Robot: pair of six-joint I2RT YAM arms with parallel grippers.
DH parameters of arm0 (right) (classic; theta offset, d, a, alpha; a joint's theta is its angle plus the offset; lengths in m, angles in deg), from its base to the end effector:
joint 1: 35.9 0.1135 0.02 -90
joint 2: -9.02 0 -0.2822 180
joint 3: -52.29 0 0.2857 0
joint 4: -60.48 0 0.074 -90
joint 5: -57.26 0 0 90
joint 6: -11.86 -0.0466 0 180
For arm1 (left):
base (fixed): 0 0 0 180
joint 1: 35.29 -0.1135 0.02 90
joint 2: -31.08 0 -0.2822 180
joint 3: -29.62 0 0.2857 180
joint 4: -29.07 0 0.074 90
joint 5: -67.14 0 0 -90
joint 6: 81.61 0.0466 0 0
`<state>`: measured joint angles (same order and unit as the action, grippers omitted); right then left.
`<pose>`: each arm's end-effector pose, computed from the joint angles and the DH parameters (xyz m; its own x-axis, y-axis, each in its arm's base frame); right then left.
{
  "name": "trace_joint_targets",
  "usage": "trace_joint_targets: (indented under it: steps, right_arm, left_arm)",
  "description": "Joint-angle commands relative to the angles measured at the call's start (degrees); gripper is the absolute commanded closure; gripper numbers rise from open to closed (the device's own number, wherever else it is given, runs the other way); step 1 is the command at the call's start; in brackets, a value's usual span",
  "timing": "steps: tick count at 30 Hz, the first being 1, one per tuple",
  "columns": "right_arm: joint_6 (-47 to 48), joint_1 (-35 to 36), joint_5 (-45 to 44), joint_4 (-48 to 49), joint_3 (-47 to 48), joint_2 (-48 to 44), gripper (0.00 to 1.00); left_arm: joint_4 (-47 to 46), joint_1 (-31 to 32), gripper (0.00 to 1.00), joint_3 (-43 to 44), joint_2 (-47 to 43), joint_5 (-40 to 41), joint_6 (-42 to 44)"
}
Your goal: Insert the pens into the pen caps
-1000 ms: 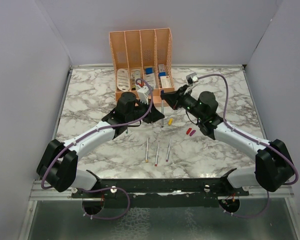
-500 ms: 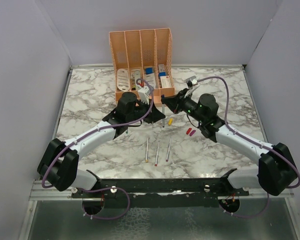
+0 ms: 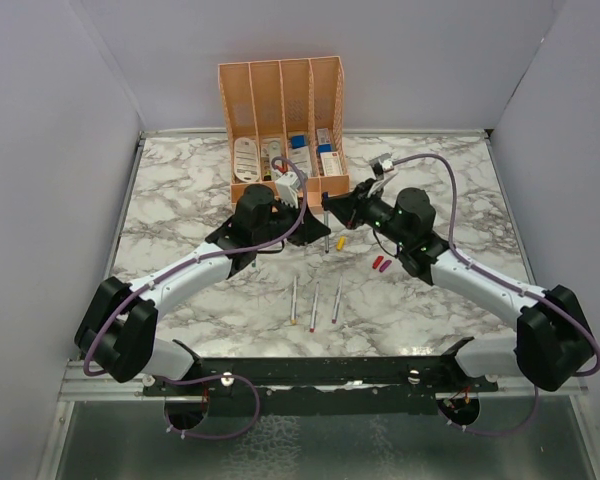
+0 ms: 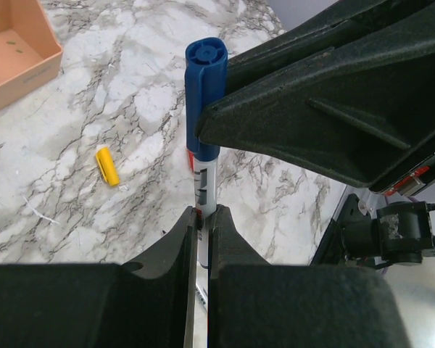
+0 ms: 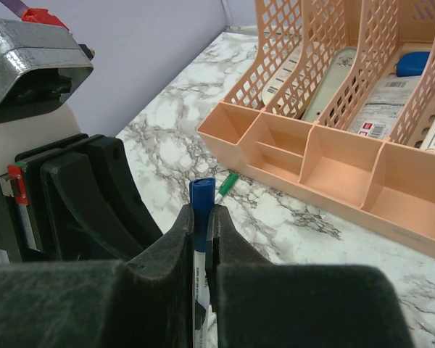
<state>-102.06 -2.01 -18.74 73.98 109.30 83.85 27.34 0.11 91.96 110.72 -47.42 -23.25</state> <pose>0.2735 0.1973 0.2895 -0.3577 0.2336 -0.9041 -0.6523 0.6303 0.4210 0.2774 -0.2209 0.2749 -0.6339 -0.1349 -0.7616 0.6116 0.5153 -0.6003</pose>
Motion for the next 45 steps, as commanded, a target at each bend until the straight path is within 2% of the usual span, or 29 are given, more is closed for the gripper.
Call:
trace_joint_targets:
  steps: [1, 17, 33, 40, 41, 43, 45]
  right_arm:
    - [0.19, 1.08, 3.43, -5.29, -0.52, 1.73, 0.99]
    - [4.69, 5.19, 0.9, -13.38, 0.96, 5.1, 0.99]
    - [5.34, 10.65, -4.46, -17.64, 2.95, 9.33, 0.99]
    - [3.55, 10.67, -5.18, -18.59, 8.12, 10.82, 0.99]
    - [3.49, 10.66, -5.25, -18.98, 9.52, 11.17, 0.98]
    - [3.6, 10.67, -5.34, -19.34, 12.16, 11.69, 0.86]
    - [3.85, 10.67, -5.86, -19.38, 14.72, 11.82, 0.79]
  left_arm:
    - [-5.05, -0.42, 1.0, 1.42, -2.44, 5.63, -0.79]
    - [-7.41, -1.65, 1.0, 1.78, -7.3, 17.2, 0.98]
    - [-7.4, -5.82, 1.0, 2.5, -9.23, 17.29, 2.36]
    - [0.78, -6.22, 1.0, 2.29, -8.36, 16.71, 2.71]
    - [2.57, -6.22, 1.0, 2.05, -8.17, 16.42, 2.87]
    - [7.52, -6.22, 1.0, 1.94, -7.17, 15.77, 3.0]
    - [13.27, -6.22, 1.0, 2.08, -5.57, 15.15, 3.66]
